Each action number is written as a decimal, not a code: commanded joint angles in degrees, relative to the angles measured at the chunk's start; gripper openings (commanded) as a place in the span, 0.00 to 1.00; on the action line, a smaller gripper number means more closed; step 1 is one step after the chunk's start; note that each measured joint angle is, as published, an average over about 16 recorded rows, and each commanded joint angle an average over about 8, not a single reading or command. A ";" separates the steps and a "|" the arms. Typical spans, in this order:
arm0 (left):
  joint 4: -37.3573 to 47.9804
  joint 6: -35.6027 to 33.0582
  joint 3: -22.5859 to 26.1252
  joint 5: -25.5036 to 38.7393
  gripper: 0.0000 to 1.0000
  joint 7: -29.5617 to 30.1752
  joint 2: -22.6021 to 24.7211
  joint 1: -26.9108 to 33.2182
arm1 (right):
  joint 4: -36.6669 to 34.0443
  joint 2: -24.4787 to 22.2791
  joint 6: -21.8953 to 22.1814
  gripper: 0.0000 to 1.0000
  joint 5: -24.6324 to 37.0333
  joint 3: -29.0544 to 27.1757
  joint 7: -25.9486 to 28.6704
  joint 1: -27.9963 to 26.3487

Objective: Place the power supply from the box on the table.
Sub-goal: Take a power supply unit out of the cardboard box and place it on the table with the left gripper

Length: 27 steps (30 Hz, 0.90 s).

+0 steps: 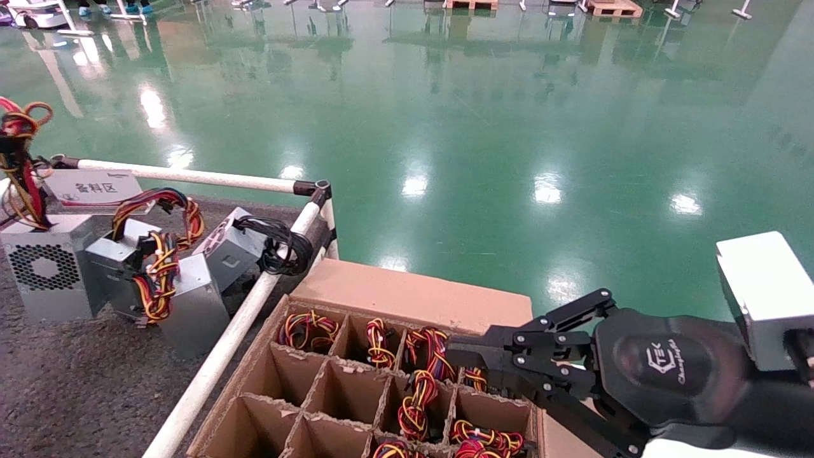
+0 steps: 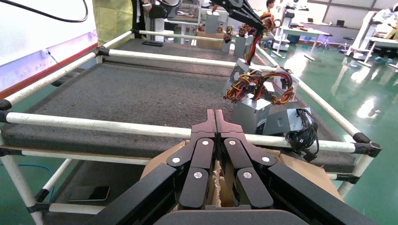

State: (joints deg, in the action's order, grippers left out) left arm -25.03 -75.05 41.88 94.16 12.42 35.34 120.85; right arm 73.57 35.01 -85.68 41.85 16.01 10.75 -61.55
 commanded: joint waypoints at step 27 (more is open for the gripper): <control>0.42 -1.63 1.55 -4.57 0.17 -0.52 -0.81 -4.14 | 0.00 0.00 0.00 0.00 0.00 0.00 0.00 0.00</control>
State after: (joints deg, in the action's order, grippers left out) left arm -24.60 -76.64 43.38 89.65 11.89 34.59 116.72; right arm 73.57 35.01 -85.68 41.85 16.01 10.75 -61.55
